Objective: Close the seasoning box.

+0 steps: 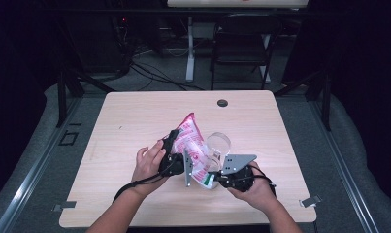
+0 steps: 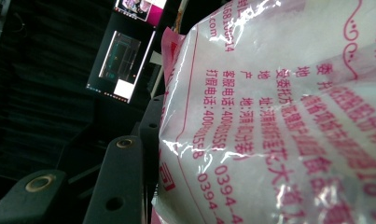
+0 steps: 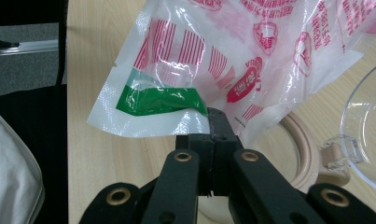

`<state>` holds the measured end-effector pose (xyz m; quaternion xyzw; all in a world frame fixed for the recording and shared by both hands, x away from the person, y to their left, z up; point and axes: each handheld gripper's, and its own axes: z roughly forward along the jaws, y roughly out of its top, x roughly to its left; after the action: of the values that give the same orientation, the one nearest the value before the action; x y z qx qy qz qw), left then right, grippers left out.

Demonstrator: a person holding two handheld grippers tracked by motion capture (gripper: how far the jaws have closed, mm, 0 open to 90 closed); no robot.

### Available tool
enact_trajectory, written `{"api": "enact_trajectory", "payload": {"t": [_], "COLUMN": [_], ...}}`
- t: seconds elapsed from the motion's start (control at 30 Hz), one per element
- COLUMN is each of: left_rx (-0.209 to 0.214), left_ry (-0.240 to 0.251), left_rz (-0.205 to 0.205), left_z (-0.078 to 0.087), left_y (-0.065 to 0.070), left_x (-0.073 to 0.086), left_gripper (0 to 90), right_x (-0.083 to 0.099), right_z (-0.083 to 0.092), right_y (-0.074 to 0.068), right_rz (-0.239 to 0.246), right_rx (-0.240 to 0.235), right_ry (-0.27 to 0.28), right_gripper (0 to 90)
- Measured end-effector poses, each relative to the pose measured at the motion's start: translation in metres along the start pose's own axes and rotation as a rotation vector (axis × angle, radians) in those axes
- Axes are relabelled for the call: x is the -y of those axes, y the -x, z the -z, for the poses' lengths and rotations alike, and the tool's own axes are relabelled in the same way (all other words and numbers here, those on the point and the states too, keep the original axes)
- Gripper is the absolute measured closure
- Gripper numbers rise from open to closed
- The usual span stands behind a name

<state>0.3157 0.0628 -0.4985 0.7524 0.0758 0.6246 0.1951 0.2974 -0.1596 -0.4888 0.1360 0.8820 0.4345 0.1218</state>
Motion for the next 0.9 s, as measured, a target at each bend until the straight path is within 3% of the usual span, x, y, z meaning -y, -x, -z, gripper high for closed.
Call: {"api": "enact_trajectory", "payload": {"t": [0.9], "left_rx": [0.007], "left_ry": [-0.006], "left_rz": [-0.014], "left_z": [-0.0002], "left_y": [-0.0014], "left_x": [-0.0010], "left_gripper": [59.2], "right_x": [0.0001], "right_z": [-0.0002], "right_y": [0.0002], "right_rz": [0.002], "right_rx": [-0.004], "right_ry": [-0.002], "right_gripper": [90.0]}}
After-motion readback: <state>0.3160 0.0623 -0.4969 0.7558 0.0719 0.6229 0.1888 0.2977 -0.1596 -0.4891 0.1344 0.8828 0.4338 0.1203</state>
